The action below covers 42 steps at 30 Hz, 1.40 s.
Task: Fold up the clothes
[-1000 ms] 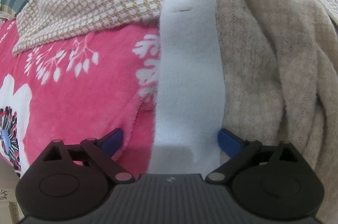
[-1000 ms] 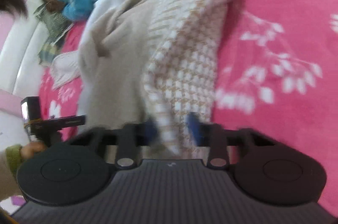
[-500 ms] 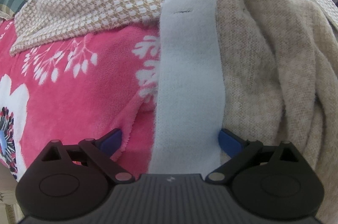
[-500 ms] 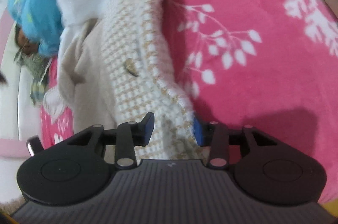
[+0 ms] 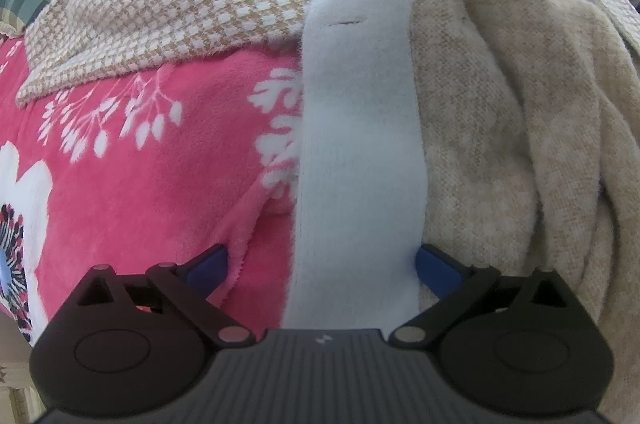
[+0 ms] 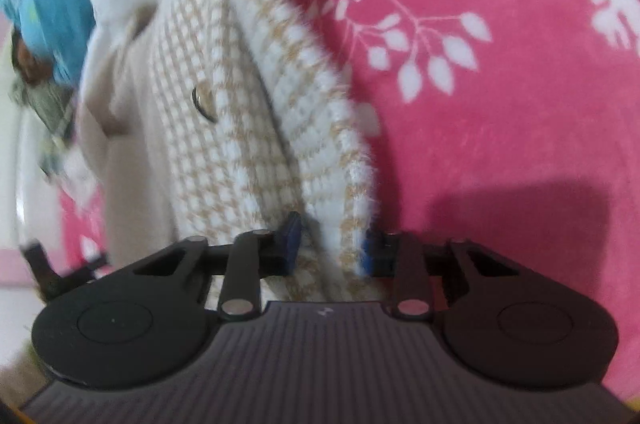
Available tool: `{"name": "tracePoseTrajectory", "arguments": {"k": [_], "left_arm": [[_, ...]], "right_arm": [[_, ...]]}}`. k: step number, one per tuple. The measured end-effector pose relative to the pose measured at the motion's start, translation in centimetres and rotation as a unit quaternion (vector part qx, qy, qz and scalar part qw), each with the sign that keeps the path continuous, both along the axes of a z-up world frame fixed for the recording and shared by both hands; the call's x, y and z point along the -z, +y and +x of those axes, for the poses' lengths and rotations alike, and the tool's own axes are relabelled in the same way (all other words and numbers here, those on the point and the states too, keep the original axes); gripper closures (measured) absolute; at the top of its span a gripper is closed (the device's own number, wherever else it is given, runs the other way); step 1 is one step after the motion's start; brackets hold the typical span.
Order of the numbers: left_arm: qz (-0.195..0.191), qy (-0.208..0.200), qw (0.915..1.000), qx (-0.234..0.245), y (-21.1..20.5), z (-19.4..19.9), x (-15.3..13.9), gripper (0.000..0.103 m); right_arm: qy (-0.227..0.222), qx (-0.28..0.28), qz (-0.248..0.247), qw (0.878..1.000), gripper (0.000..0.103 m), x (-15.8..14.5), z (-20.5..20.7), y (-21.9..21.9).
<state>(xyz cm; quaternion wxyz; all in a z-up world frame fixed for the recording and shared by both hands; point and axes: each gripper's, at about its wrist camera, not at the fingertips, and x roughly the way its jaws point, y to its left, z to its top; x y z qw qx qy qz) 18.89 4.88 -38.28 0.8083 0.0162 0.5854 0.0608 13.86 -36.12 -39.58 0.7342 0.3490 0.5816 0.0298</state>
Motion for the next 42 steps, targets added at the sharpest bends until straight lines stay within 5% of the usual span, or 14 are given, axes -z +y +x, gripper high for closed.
{"name": "tracePoseTrajectory", "arguments": {"k": [3,9,12,15,19,21,23,26,28,32,35,37,42], "left_arm": [[0.0,0.001,1.0,0.001,0.0,0.1,0.0,0.001],[-0.002,0.002,1.0,0.004,0.2,0.1,0.1,0.0],[-0.003,0.004,1.0,0.006,0.2,0.2,0.1,0.0],[-0.005,0.004,0.9999,0.008,0.3,0.2,0.1,0.0],[-0.007,0.004,0.9999,0.011,0.4,0.3,0.1,0.0],[-0.008,0.003,0.9999,0.011,0.5,0.3,0.1,0.0],[-0.009,0.003,0.9999,0.01,0.4,0.2,0.1,0.0],[-0.011,0.003,0.9999,0.009,0.4,0.2,0.1,0.0],[-0.013,0.004,0.9998,0.01,0.4,0.2,0.1,0.0],[-0.022,0.003,0.9996,0.015,0.8,0.2,0.2,0.0],[-0.031,-0.001,0.9993,0.021,1.1,0.1,0.2,0.0],[-0.035,-0.005,0.9991,0.024,1.3,-0.1,0.2,0.0],[-0.038,-0.018,0.9987,0.03,1.3,-0.7,-0.1,0.006]], "right_arm": [[-0.015,-0.027,-0.047,0.998,0.1,-1.5,1.1,0.5],[-0.132,-0.005,-0.179,0.975,0.101,-10.8,5.5,-2.6],[-0.2,-0.001,-0.265,0.943,0.101,-16.1,9.0,-5.6],[-0.267,-0.028,-0.346,0.899,0.101,-20.4,13.3,-7.2],[-0.309,-0.041,-0.424,0.851,0.101,-21.9,18.6,-10.1],[-0.305,-0.03,-0.465,0.831,0.1,-20.3,21.0,-11.0],[-0.265,-0.03,-0.469,0.842,0.097,-17.7,23.6,-12.6],[-0.133,-0.045,-0.432,0.891,0.093,-12.5,27.4,-14.6],[-0.069,-0.036,-0.426,0.901,0.085,-11.0,27.6,-15.0],[-0.093,-0.032,-0.456,0.885,0.05,-13.9,23.1,-13.5],[-0.127,-0.023,-0.469,0.874,0.049,-17.8,18.0,-11.7],[-0.145,-0.011,-0.438,0.887,0.047,-19.9,14.6,-10.4],[-0.139,-0.011,-0.298,0.944,0.045,-20.7,7.3,-4.5]]}}
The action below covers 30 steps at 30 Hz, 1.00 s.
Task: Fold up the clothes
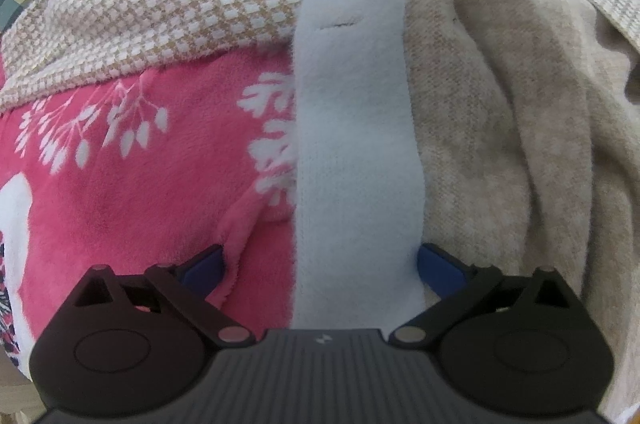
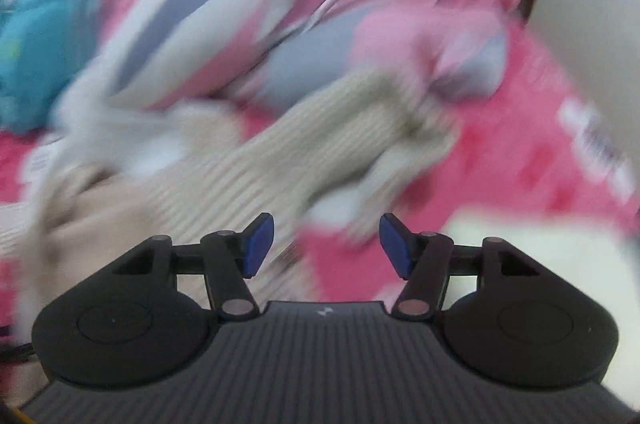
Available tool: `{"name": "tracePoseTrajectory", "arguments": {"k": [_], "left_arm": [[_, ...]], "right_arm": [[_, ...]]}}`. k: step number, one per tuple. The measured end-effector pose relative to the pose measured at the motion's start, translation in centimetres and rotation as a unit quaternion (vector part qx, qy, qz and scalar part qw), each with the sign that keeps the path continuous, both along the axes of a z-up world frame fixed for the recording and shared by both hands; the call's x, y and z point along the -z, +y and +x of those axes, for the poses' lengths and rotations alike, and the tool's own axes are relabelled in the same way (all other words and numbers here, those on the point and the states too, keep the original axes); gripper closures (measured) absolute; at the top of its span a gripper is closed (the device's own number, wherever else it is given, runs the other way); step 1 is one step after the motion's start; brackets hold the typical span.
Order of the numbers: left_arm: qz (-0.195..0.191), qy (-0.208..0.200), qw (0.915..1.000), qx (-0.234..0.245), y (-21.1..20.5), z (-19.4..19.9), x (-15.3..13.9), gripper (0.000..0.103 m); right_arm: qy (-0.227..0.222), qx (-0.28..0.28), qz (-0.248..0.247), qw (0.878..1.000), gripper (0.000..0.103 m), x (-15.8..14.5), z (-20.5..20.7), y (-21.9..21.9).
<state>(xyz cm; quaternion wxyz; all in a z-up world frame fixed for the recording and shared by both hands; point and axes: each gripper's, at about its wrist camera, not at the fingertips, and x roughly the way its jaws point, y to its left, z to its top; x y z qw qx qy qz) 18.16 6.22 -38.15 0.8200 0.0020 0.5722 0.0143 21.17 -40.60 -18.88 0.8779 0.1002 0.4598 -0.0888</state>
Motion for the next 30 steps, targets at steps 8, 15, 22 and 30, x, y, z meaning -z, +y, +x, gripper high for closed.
{"name": "tracePoseTrajectory", "arguments": {"k": [8,15,22,30], "left_arm": [[-0.014,-0.015,0.9997,0.013,1.4,-0.5,-1.9,0.065],[-0.101,0.022,0.9941,0.032,5.0,0.9,-2.8,0.083],[-0.153,0.055,0.9858,0.043,6.1,0.7,-3.0,0.063],[-0.13,0.043,0.9888,0.059,5.1,-0.9,-3.4,0.089]], "right_arm": [[0.066,0.016,0.164,0.984,0.045,5.8,-4.4,12.9],[0.061,-0.001,0.25,0.966,0.045,7.6,-2.8,21.5],[0.041,-0.116,0.24,0.963,0.045,8.5,4.3,29.0],[0.061,-0.188,0.168,0.966,0.044,10.4,14.0,37.4]]}}
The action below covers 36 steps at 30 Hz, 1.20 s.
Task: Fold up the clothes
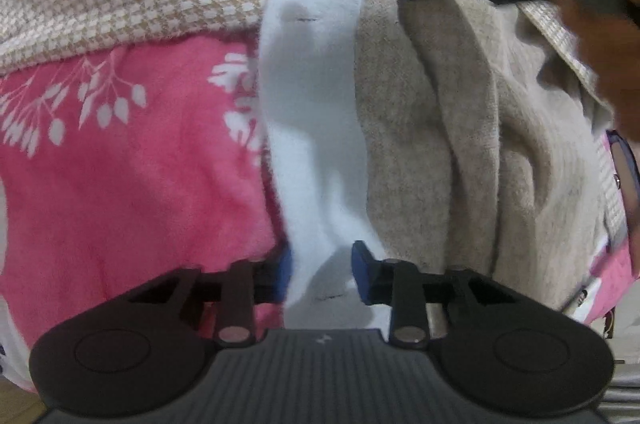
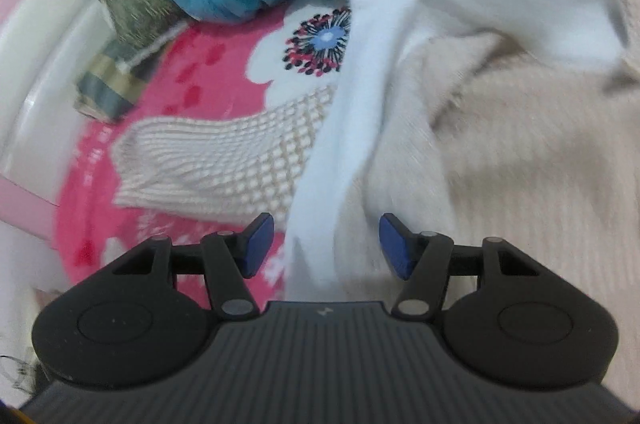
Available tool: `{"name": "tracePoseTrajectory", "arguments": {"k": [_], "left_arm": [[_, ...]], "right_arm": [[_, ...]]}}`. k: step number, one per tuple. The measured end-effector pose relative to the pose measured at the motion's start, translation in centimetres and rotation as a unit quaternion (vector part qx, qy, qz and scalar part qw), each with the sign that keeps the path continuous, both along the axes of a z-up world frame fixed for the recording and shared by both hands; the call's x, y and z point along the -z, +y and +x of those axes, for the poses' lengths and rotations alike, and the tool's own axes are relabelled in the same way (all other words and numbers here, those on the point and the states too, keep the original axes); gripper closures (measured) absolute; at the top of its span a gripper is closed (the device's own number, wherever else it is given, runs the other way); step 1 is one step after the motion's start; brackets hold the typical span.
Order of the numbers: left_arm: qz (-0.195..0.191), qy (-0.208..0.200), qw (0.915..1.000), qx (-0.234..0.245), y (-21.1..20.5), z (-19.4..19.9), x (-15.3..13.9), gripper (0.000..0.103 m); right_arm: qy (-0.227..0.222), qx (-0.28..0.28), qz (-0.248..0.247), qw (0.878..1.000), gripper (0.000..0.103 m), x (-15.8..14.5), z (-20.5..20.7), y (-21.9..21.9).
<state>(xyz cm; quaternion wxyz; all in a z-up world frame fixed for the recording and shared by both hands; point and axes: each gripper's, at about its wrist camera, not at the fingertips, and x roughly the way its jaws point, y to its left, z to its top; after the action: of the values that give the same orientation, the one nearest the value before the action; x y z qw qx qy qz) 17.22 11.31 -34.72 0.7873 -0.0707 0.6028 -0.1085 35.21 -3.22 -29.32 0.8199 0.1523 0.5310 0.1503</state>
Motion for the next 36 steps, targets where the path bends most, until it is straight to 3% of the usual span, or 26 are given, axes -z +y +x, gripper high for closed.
{"name": "tracePoseTrajectory", "arguments": {"k": [1,6,10,13,15,19,20,25,28,32,34,36], "left_arm": [[-0.001,-0.005,1.0,-0.002,0.2,-0.1,-0.1,0.095],[-0.03,-0.032,0.9989,-0.013,1.8,-1.0,-1.8,0.097],[-0.074,-0.061,0.9952,-0.016,2.5,-2.1,-4.2,0.099],[-0.125,-0.088,0.9882,-0.012,2.2,-2.8,-6.1,0.099],[-0.127,-0.102,0.9866,0.002,1.1,-3.0,-6.8,0.099],[-0.136,-0.098,0.9859,0.006,-1.0,-3.7,-6.8,0.099],[-0.141,-0.099,0.985,0.006,-1.4,-3.8,-6.9,0.099],[-0.18,-0.112,0.9769,0.024,-5.6,-4.5,-8.8,0.099],[-0.213,-0.12,0.969,0.035,-9.0,-4.4,-9.9,0.099],[-0.239,-0.123,0.9623,0.043,-14.6,-4.0,-10.0,0.098],[-0.244,-0.11,0.9627,0.04,-17.2,-3.7,-9.0,0.097],[-0.248,-0.089,0.9641,0.033,-19.4,-3.3,-7.8,0.089]], "right_arm": [[0.009,-0.002,-0.011,1.0,0.04,0.6,0.9,0.7],[0.068,0.006,-0.063,0.996,0.034,3.4,3.1,3.1],[0.063,-0.02,-0.083,0.994,0.025,3.1,2.5,4.2],[0.046,-0.056,-0.103,0.992,0.026,2.9,1.7,4.8],[0.032,-0.073,-0.114,0.99,0.037,2.8,1.2,4.7],[0.016,-0.069,-0.113,0.991,0.091,2.8,0.8,3.0],[0.016,-0.058,-0.097,0.993,0.095,2.6,0.8,2.0],[-0.005,-0.007,0.039,0.999,0.096,-1.6,-0.5,-5.7],[-0.028,0.002,0.086,0.996,0.096,-4.8,-2.5,-11.2],[-0.039,0.011,0.101,0.994,0.096,-6.2,-4.1,-17.9],[-0.041,0.008,0.097,0.994,0.096,-5.3,-4.6,-20.1],[-0.047,-0.01,0.086,0.995,0.096,-3.7,-4.8,-21.6]]}}
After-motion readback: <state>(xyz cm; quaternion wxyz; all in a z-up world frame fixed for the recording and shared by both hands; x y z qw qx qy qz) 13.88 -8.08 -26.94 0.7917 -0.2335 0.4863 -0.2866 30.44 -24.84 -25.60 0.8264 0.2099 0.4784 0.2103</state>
